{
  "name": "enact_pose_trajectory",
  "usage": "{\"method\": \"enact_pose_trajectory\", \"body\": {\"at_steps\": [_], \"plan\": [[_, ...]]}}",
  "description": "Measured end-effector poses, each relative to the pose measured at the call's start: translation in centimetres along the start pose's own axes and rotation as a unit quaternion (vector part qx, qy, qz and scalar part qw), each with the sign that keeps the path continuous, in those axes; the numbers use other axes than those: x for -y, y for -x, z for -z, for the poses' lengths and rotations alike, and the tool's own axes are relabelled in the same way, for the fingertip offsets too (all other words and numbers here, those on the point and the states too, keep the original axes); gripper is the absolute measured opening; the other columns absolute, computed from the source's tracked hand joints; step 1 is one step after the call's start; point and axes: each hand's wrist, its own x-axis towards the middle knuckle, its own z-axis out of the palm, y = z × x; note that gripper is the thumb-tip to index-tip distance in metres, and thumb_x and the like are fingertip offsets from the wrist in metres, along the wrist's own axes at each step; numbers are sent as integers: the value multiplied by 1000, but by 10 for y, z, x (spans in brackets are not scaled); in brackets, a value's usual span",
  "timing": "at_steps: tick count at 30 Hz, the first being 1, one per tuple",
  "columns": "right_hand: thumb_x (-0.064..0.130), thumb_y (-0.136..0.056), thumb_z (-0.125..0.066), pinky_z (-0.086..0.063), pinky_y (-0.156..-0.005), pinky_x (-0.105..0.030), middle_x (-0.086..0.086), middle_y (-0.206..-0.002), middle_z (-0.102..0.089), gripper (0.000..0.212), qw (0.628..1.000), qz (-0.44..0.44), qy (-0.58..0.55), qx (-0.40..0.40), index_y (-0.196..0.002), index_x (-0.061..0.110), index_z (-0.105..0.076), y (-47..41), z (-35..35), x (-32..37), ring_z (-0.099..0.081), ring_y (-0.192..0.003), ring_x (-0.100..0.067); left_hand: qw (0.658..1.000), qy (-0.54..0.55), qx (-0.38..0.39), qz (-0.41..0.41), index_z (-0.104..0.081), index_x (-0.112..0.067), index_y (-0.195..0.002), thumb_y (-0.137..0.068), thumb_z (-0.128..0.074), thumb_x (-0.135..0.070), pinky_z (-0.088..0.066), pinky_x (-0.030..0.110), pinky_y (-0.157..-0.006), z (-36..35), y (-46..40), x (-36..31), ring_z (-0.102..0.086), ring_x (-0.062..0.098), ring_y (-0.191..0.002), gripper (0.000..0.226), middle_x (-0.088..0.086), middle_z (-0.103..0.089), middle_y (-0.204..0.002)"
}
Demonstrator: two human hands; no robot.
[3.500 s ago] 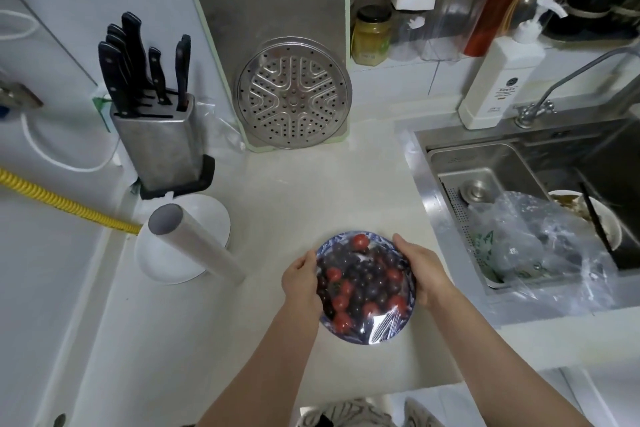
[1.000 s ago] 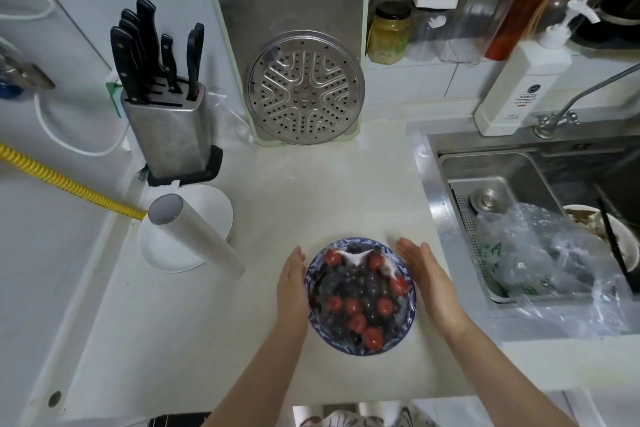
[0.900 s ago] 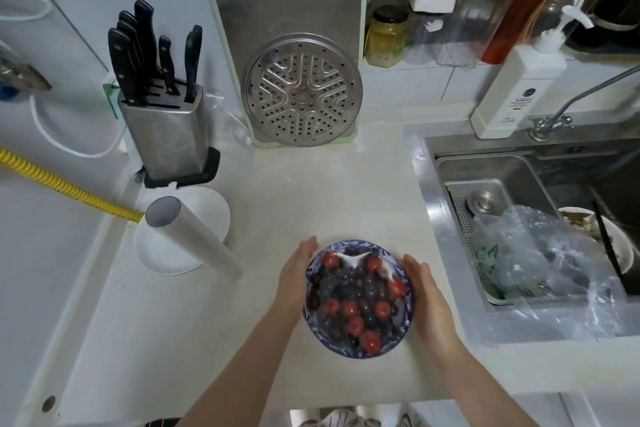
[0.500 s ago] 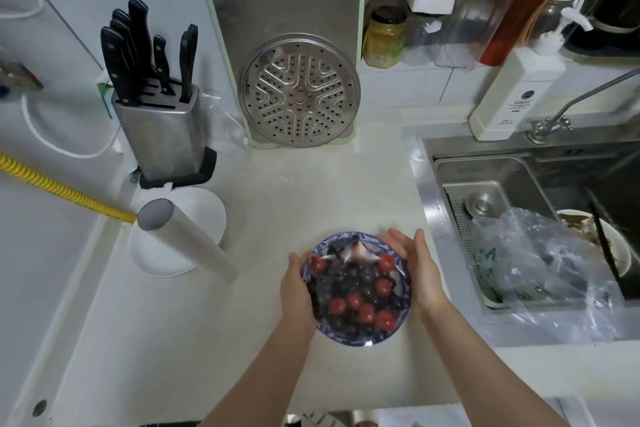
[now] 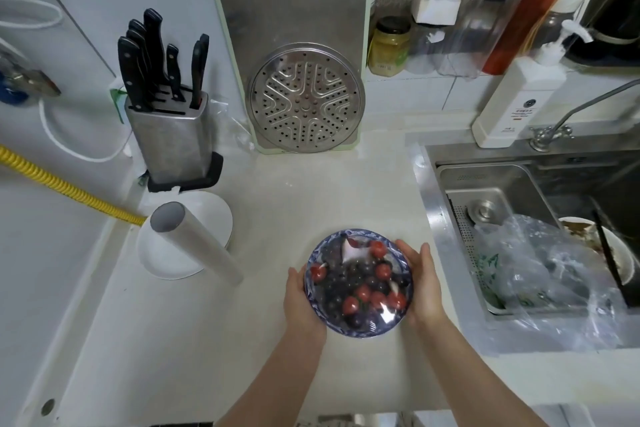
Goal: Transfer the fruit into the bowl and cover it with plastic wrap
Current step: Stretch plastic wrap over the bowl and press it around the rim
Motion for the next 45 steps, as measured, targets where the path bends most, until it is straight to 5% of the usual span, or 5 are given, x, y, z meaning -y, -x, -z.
{"method": "enact_pose_trajectory", "body": {"at_steps": [11,18,33,41,45], "plan": [[45,-98,-26,-47,-79,-40,-1,-101,-69,44,992,-33,-117,28,-99,20,-61,32,12,-13,-61,-100,-21,991,13,83,105,-65,-15,-112,-97,-19,-59,-49,57,-89,18,11,-19,-63,40,-104,66,16,-71,-109],[48,-98,-23,-44,-92,-46,-13,-134,-53,56,991,-42,-125,-13,-137,14,-43,5,6,-4,-52,-120,-30,991,51,72,100,-61,-14,-117,-97,-24,-57,-50,55,-84,15,4,-25,-59,38,-106,61,15,-61,-117],[35,-98,-21,-46,-77,-36,-9,-93,-59,42,999,4,-35,29,-89,12,-55,-48,-28,30,-56,-88,-22,989,88,108,53,-59,-14,-109,-98,-15,-56,-42,58,-92,-34,-26,-61,-59,38,-97,62,17,-63,-106],[30,-95,-35,-49,-72,-36,-7,-81,-66,35,997,24,69,18,-81,11,-60,-61,-38,41,-61,-82,-25,987,38,156,27,-66,-9,-106,-93,-28,-62,-57,55,-67,-45,-48,-68,-69,41,-85,67,19,-75,-88],[40,-99,-26,-49,-81,-24,-4,-102,-65,42,967,34,247,54,-105,15,-59,-60,-35,48,-59,-97,-15,965,-206,162,-9,-58,-17,-124,-89,-50,-58,-34,53,-109,-46,-43,-72,-51,33,-122,54,6,-53,-133]]}}
